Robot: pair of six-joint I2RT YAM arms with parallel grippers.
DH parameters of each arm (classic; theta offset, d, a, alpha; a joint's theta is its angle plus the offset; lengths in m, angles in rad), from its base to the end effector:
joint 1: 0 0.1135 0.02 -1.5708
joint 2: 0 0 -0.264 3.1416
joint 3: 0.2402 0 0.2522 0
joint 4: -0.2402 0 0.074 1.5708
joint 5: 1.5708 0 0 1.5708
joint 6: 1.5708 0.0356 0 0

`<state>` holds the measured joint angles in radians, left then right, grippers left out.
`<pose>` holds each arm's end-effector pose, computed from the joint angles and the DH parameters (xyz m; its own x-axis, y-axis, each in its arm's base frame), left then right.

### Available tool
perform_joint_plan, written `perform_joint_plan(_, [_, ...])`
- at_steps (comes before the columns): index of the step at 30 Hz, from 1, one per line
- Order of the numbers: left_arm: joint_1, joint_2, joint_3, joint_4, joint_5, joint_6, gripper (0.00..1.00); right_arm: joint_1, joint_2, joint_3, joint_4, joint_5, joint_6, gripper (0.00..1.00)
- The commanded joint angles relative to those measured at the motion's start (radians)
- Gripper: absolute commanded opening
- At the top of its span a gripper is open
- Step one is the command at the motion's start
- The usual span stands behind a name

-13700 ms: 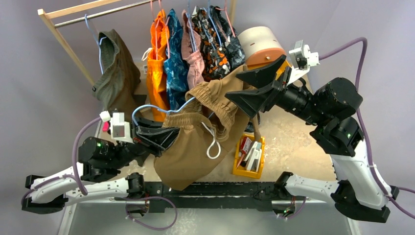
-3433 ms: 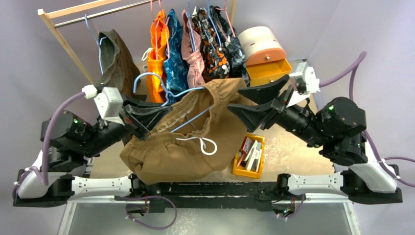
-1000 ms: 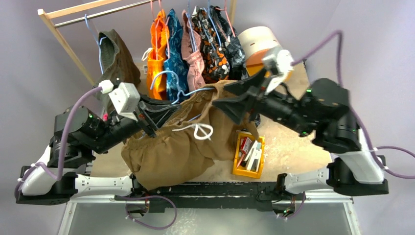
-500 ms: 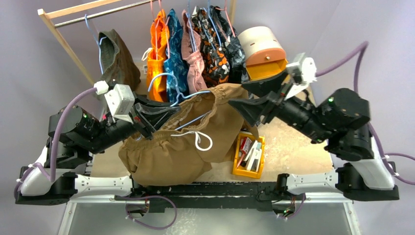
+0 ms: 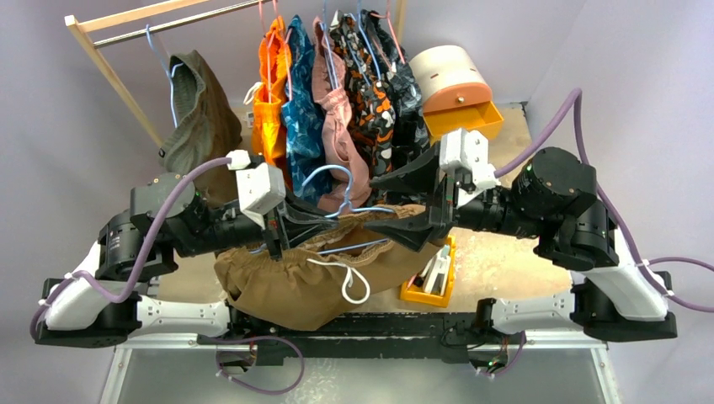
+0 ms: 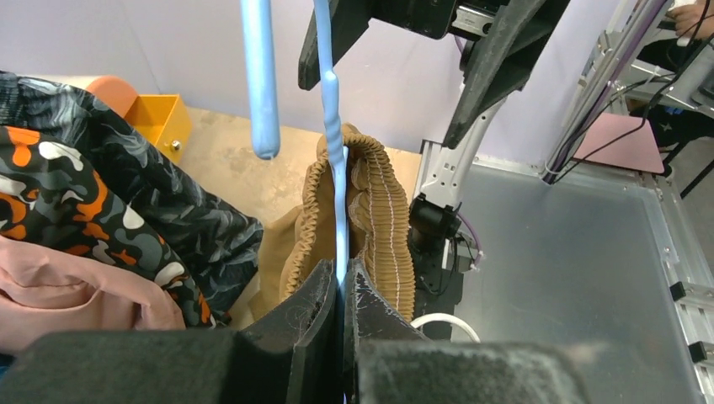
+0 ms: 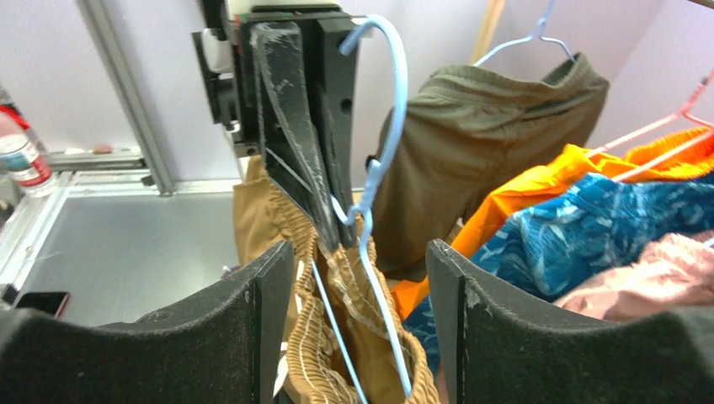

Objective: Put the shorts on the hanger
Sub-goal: Hang the shorts on the hanger.

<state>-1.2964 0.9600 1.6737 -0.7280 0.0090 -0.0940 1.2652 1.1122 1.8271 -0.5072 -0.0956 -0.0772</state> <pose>0.0333 -0.1195 0.5339 -0.0944 -0.0109 -0.9955 0.9604 0.2624 -0.0940 0.0437 0.1497 0.5787 0.1372 0.1798 -0.9741 -0.9697 0.2250 -0.0951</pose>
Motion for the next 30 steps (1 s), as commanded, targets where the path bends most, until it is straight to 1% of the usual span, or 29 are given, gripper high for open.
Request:
perform_joint_plan(1, [0.001,-0.006,0.018,0.059,0.044,-0.001,0.0,0.003,0.046,0.066,-0.027,-0.118,-0.031,0.6])
perform_joint_plan(6, [0.001,0.005,0.024,0.064,0.06,0.009,0.0,0.003,0.079,0.064,-0.057,-0.143,-0.027,0.41])
perform_joint_plan(8, [0.001,0.004,0.024,0.064,0.064,0.009,0.0,0.004,0.08,0.061,-0.061,-0.145,-0.024,0.38])
perform_joint_plan(12, [0.002,0.003,0.024,0.06,0.064,0.008,0.0,0.003,0.087,0.053,-0.062,-0.148,-0.017,0.38])
perform_joint_plan(14, [0.001,0.002,0.022,0.059,0.066,0.012,0.0,0.003,0.093,0.049,-0.053,-0.162,-0.011,0.34])
perform_joint_plan(17, [0.002,0.003,0.021,0.058,0.068,0.013,0.0,0.003,0.096,0.036,-0.031,-0.207,-0.001,0.22])
perform_joint_plan(21, [0.001,0.004,0.018,0.058,0.066,0.017,0.0,0.003,0.109,0.027,-0.017,-0.244,0.015,0.01])
perform_joint_plan(25, [0.001,-0.002,0.018,0.053,0.039,0.018,0.0,0.003,0.106,0.009,0.001,-0.212,0.026,0.0])
perform_joint_plan(26, [0.002,-0.006,0.017,0.05,0.032,0.017,0.05,0.003,0.093,-0.004,0.017,-0.205,0.027,0.0])
perform_joint_plan(29, [0.001,-0.029,0.002,0.038,0.013,0.008,0.34,0.003,0.038,-0.047,0.077,-0.174,0.036,0.0])
perform_joint_plan(30, [0.001,-0.04,-0.006,0.033,0.007,0.004,0.4,0.003,0.023,-0.058,0.091,-0.167,0.041,0.0])
